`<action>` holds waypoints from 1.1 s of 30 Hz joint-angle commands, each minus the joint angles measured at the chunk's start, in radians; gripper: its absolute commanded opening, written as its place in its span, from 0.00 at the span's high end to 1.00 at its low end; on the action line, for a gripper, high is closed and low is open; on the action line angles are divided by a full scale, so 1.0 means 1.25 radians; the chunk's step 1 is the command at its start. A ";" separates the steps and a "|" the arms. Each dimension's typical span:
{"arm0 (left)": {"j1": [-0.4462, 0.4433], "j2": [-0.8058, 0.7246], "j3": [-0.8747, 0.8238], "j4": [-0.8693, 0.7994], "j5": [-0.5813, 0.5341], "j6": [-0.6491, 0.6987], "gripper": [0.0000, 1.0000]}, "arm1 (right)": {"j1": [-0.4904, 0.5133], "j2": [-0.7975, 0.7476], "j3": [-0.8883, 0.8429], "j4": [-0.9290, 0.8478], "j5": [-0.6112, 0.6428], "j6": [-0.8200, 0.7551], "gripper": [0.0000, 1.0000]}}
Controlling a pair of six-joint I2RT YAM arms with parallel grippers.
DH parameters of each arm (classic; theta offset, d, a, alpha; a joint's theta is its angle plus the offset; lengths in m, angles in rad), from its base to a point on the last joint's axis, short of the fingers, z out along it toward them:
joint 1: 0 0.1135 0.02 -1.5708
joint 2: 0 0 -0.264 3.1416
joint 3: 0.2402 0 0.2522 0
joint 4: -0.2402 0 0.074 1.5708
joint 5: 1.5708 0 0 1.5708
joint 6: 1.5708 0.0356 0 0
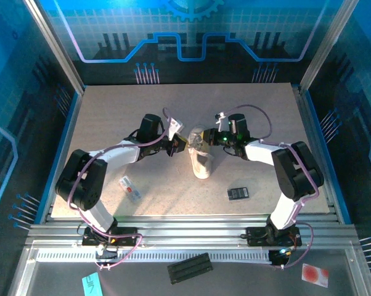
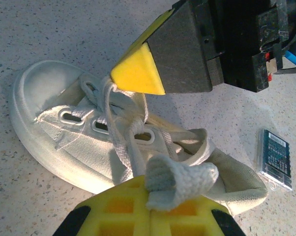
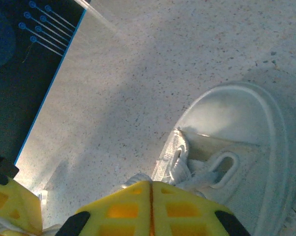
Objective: Tie the shoes
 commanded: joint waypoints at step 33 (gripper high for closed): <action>0.005 0.043 0.072 -0.002 0.072 -0.037 1.00 | 0.144 -0.135 0.117 -0.627 0.137 -0.580 0.55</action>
